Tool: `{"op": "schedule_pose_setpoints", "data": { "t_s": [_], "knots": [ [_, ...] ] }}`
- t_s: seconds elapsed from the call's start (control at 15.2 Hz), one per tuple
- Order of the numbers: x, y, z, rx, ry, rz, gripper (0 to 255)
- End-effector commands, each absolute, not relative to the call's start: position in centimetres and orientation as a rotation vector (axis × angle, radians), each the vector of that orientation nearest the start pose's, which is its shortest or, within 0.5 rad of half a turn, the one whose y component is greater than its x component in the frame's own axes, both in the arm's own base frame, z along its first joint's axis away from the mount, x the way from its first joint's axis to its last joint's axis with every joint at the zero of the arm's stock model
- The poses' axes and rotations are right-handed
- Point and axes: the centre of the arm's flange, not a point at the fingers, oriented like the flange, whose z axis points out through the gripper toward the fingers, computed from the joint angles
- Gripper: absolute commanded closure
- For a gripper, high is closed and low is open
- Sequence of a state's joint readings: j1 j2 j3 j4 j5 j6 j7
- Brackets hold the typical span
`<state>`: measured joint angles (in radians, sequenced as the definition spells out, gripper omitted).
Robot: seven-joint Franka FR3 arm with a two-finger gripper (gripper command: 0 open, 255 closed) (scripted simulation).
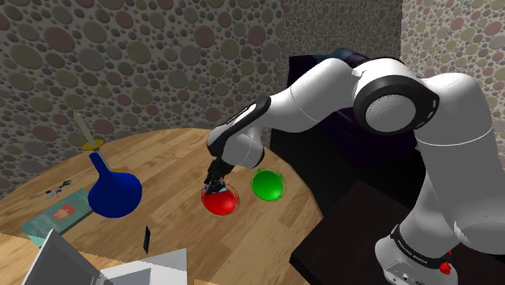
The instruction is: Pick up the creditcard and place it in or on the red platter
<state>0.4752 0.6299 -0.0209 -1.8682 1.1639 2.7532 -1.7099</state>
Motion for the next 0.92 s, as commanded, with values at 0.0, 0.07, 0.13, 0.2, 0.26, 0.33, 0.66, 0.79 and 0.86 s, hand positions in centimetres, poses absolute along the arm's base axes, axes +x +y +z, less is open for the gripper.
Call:
{"op": "schedule_pose_setpoints", "data": {
  "t_s": [0.0, 0.07, 0.13, 0.2, 0.26, 0.33, 0.66, 0.79, 0.86],
  "knots": [
    [59.2, 24.9, 17.5, -2.326, -1.465, -0.702, 255],
    [59.2, 24.9, 17.0, -2.326, -1.465, -0.702, 255],
    [59.2, 24.9, 16.5, -2.326, -1.465, -0.702, 255],
    [59.2, 24.9, 15.9, -2.326, -1.465, -0.702, 255],
    [59.2, 24.9, 15.4, -2.326, -1.465, -0.702, 255],
    [59.2, 24.9, 14.9, -2.326, -1.465, -0.702, 255],
    [59.2, 24.9, 13.0, -2.326, -1.465, -0.702, 255],
    [59.2, 24.9, 13.0, -2.326, -1.465, -0.702, 255],
    [59.2, 24.9, 13.0, -2.326, -1.465, -0.702, 255]
  ]
}}
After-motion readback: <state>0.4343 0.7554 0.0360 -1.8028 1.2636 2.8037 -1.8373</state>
